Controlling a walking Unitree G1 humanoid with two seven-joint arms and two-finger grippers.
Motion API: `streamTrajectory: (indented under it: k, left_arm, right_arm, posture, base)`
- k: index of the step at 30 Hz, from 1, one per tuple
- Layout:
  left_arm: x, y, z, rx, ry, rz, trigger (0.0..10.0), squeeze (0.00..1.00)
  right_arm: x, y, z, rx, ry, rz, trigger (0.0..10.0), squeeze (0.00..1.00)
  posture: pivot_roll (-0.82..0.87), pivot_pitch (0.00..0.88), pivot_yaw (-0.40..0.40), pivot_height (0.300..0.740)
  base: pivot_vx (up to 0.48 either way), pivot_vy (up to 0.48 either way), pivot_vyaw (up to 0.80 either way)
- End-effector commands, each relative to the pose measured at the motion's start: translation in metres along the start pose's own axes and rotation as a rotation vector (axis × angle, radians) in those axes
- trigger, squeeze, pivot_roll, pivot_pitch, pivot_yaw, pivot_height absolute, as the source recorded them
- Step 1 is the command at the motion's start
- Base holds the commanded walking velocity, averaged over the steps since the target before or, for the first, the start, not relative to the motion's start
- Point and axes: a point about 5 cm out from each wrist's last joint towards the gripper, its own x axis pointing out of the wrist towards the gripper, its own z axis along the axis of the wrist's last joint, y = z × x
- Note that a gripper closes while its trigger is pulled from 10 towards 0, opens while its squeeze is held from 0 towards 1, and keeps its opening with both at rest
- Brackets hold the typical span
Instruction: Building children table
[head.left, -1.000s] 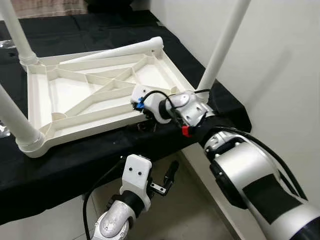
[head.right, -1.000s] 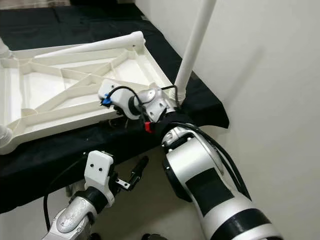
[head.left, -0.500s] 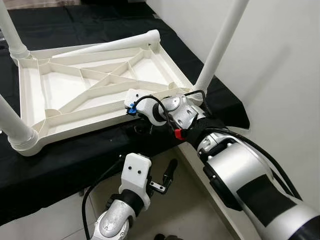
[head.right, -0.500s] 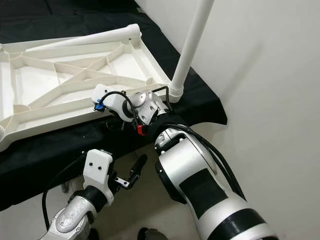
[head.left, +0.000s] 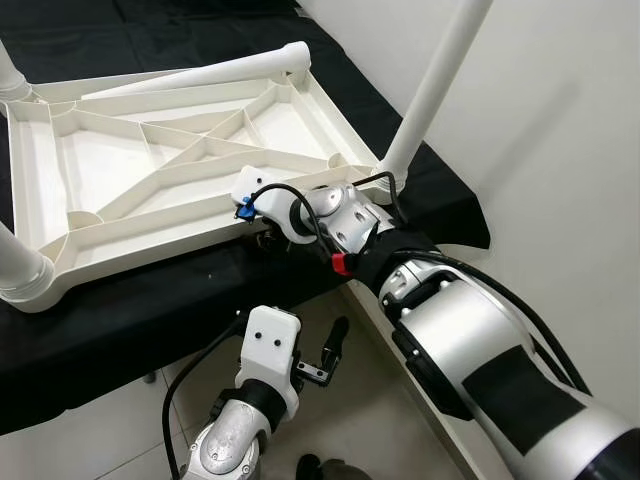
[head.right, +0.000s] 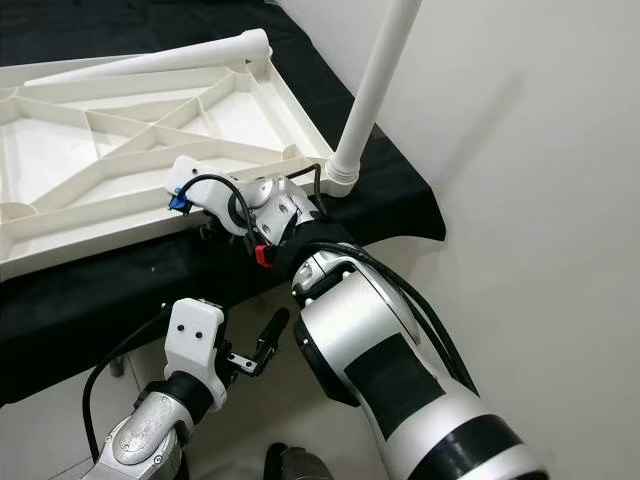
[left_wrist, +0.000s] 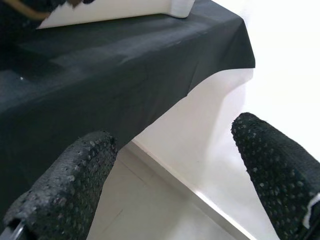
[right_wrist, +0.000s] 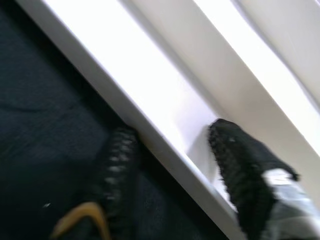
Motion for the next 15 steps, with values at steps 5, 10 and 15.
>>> streamTrajectory:
  k: [5, 10, 15]
  left_arm:
    - [0.000, -0.032, 0.011, -0.082, -0.043, -0.085, 10.0, 0.00]
    - [0.001, -0.033, 0.011, -0.075, -0.045, -0.088, 10.0, 0.00]
    - [0.002, -0.033, 0.011, -0.072, -0.047, -0.086, 10.0, 0.00]
  right_arm:
    - [0.001, -0.002, -0.005, 0.061, 0.025, -0.061, 0.0, 0.00]
    - [0.001, -0.003, 0.000, 0.134, 0.002, -0.092, 0.0, 0.00]
    - [0.001, -0.005, 0.009, 0.232, -0.041, -0.121, 0.0, 0.00]
  posture:
    - [-0.06, 0.265, -0.233, 0.740]
    - [-0.06, 0.256, -0.236, 0.740]
    - [-0.06, 0.252, -0.235, 0.740]
  base:
    - [0.000, 0.000, 0.00]
    - [0.000, 0.000, 0.00]
    - [0.000, 0.000, 0.00]
